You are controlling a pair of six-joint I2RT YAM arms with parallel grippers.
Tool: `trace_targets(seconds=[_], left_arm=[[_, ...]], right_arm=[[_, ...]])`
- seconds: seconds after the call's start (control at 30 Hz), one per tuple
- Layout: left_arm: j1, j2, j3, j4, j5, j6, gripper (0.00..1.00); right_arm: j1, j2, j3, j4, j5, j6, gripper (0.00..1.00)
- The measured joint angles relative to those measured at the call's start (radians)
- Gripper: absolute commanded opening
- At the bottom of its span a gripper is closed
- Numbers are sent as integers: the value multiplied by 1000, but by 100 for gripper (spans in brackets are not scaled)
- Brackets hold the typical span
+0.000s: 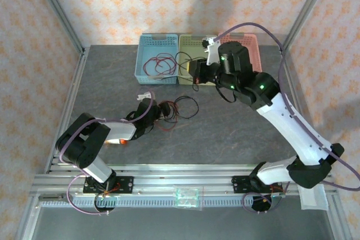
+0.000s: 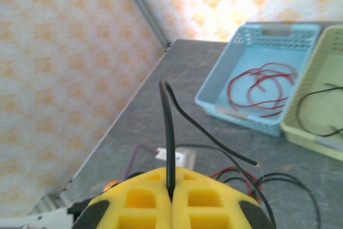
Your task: Untangle the cables
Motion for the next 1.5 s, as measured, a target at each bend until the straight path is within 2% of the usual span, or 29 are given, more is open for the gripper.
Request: trace_targets(seconds=[0.1, 0.17, 0.23, 0.37, 0.47, 0.67, 0.83, 1.0, 1.2, 1.5], left_arm=[[-6, -10, -2, -11, -1, 3, 73], [-26, -35, -1, -40, -9, 14, 90], [-55, -64, 2, -79, -34, 22, 99], [-107, -136, 16, -196, -84, 29, 99], [-109, -210, 18, -295, -133, 29, 99], [-109, -394, 49, -486, -252, 48, 99], [-103, -471, 118, -577, -305, 113, 99], [-60, -497, 181, -595, -291, 183, 99], [-18, -491, 213, -533, -211, 220, 99], [3, -293, 272, -354, -78, 222, 99]], right_arm=[[0, -7, 0, -10, 88, -6, 0], [-1, -11, -5, -10, 151, -6, 0], [-2, -23, -21, -8, 206, -6, 0], [-3, -47, -67, 0, 294, -5, 0], [-3, -48, -95, 23, 339, -1, 0], [-9, -27, -118, 58, 387, 18, 0], [-36, 19, -119, 93, 392, 39, 0], [-79, 93, -119, 123, 391, 56, 0], [-125, 185, -119, 171, 382, 59, 0], [-227, 386, -58, 233, 340, 54, 0]])
